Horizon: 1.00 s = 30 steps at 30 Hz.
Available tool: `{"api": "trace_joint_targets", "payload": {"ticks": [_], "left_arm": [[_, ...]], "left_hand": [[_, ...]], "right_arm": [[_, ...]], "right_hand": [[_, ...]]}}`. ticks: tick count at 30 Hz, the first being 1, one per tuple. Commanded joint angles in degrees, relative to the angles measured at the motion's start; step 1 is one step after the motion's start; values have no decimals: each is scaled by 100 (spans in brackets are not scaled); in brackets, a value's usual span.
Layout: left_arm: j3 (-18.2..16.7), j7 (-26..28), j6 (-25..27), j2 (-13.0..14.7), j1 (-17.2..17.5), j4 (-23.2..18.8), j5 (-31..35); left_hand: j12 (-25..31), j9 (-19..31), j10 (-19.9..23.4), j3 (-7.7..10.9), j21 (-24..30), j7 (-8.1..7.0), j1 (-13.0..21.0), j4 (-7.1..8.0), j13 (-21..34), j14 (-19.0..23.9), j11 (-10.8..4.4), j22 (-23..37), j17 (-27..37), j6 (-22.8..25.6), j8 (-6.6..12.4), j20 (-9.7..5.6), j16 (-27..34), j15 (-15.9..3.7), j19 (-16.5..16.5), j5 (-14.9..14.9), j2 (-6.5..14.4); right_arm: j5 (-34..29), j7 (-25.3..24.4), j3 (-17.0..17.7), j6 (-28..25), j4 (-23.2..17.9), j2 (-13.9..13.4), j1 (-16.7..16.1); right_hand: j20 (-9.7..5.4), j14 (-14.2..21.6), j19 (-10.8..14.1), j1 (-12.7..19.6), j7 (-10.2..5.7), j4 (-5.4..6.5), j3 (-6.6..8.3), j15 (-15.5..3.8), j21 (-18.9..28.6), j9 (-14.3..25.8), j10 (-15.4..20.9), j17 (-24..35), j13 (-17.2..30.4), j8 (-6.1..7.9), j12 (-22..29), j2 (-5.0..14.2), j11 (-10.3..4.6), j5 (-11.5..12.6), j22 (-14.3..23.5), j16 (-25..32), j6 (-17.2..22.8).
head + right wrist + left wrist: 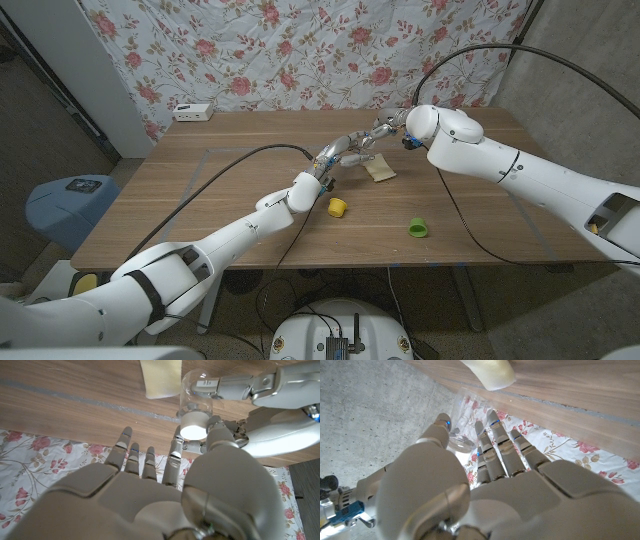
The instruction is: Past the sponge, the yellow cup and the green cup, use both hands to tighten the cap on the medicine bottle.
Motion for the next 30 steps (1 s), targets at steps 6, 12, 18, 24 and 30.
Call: {"api": "trace_joint_targets", "payload": {"ticks": [6, 12, 18, 24, 30], "left_arm": [[22, -11, -21, -22, -7, 37, -11], [21, -16, -6, -12, 10, 4, -14], [20, -1, 4, -12, 22, -15, -5], [15, 10, 87, -15, 39, -71, 6], [29, 2, 24, -15, 21, -48, 16]], "left_hand": [[33, 20, 216, 44, 1, -29, -21, 8, 20, 27, -199, 13, 7, 36, 1, -236, 25, -375, -21, 52, 45], [37, 20, 224, 44, 1, -28, -24, 9, 20, 28, -201, 13, 7, 39, 1, -233, 25, -374, -21, 51, 44], [37, 19, 226, 43, 1, -30, -21, 5, 20, 27, -201, 13, 8, 40, 1, -237, 26, -379, -21, 51, 42], [34, 19, 219, 44, 2, -31, -24, 7, 20, 25, -213, 13, 7, 36, -1, -235, 24, -377, -20, 52, 43], [37, 20, 225, 47, 1, -23, -22, 6, 20, 28, -208, 13, 8, 41, 1, -237, 26, -382, -21, 52, 46]], "right_arm": [[-65, -171, 52, -116, -45, 7, -140], [-106, -263, 33, -187, -28, 49, -164], [-93, -305, 41, -218, -40, 47, -180], [-80, -369, 52, -250, -71, 42, -209], [-100, -411, 27, -336, -100, 42, -215]], "right_hand": [[-55, 181, 163, 92, -6, 16, 34, -35, 59, 7, 181, -4, 17, 72, 48, -20, -54, -31, 16, 78, 245], [-98, 277, 251, 64, -15, 47, 9, -112, 71, 1, 283, -5, 16, 114, 57, -40, -103, -53, 19, 89, 407], [-130, 379, 323, 23, -1, 75, -17, -169, 82, -5, 375, -4, 16, 133, 68, -53, -110, -70, 23, 108, 505], [-140, 433, 356, -47, -2, 110, -57, -191, 77, -11, 465, -1, 15, 171, 75, -74, -130, -85, 28, 107, 650], [-145, 477, 380, -105, 10, 134, -89, -205, 76, -14, 520, 2, 15, 197, 78, -94, -133, -94, 30, 110, 746]]}}
